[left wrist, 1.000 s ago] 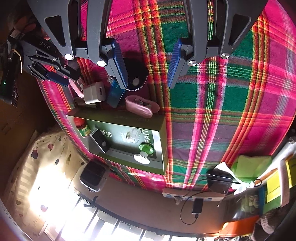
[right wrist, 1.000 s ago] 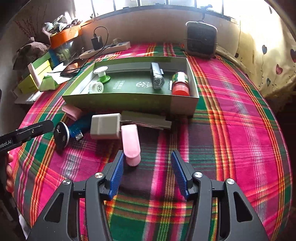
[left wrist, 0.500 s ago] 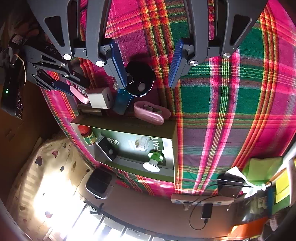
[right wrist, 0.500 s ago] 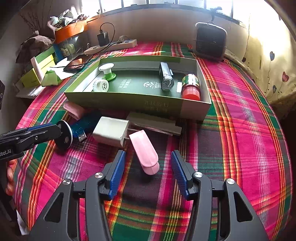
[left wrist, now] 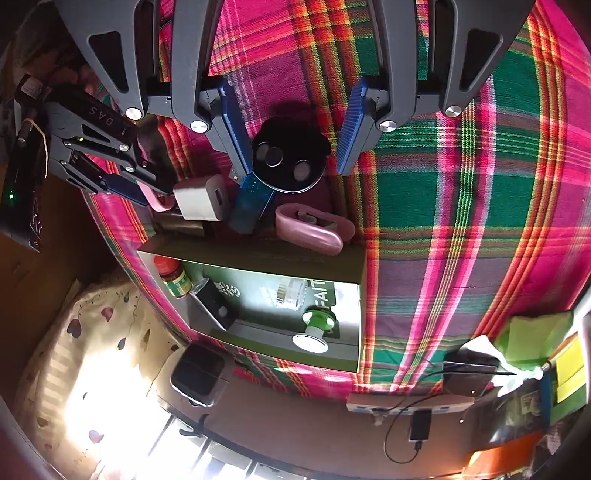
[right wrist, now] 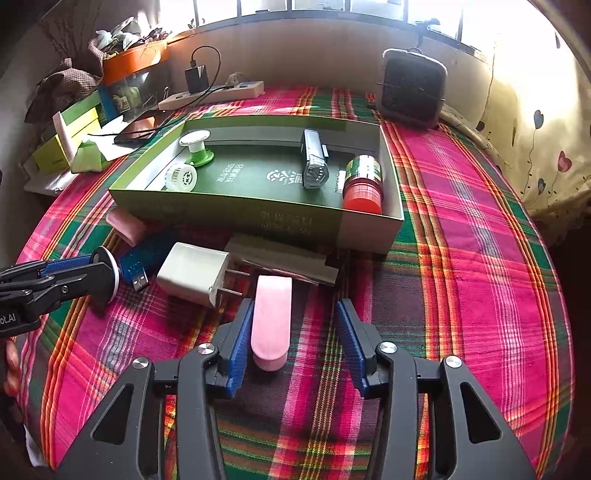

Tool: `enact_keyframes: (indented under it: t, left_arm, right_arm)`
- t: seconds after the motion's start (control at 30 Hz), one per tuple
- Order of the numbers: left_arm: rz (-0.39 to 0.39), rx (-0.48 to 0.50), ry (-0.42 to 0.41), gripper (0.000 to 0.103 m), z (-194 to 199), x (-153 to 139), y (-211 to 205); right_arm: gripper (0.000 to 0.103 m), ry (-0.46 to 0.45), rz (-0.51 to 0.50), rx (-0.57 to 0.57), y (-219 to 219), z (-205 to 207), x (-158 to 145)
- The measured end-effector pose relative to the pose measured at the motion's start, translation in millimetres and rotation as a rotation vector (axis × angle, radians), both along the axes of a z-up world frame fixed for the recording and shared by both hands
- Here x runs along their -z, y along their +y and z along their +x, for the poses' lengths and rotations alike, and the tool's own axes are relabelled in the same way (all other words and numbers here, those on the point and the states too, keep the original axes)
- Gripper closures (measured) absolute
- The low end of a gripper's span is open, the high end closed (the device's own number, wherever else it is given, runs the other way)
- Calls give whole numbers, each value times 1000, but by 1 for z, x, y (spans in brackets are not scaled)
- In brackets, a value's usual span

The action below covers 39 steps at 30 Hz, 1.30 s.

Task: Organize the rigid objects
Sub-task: 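Close right gripper on the pink clip while left gripper closes on the black puck, then carry the pink clip and black puck over the green FAITH box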

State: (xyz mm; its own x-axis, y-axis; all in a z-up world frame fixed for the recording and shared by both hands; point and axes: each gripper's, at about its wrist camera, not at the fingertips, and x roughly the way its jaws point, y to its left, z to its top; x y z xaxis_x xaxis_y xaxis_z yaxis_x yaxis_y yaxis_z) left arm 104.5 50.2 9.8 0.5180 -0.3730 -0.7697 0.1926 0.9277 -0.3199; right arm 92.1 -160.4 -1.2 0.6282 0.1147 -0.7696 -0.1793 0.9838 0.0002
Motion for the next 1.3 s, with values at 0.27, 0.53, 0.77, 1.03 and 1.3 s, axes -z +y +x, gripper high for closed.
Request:
enact_keyframes:
  t: [0.27, 0.53, 0.77, 1.03, 1.3]
  left_arm:
    - [24, -20, -5, 56, 0, 0, 0]
    - [26, -31, -8, 64, -1, -1, -2]
    - [16, -34, -12, 72, -4, -2, -5]
    - [8, -39, -24, 72, -7, -6, -5]
    - [3, -44, -59, 72, -12, -16, -4]
  right_arm:
    - [84, -5, 47, 37, -14, 0, -1]
    - [84, -10, 54, 32, -15, -2, -1]
    - [84, -10, 68, 27, -17, -4, -1]
    - [84, -9, 79, 25, -19, -6, -1]
    - [84, -26, 92, 30, -22, -10, -6]
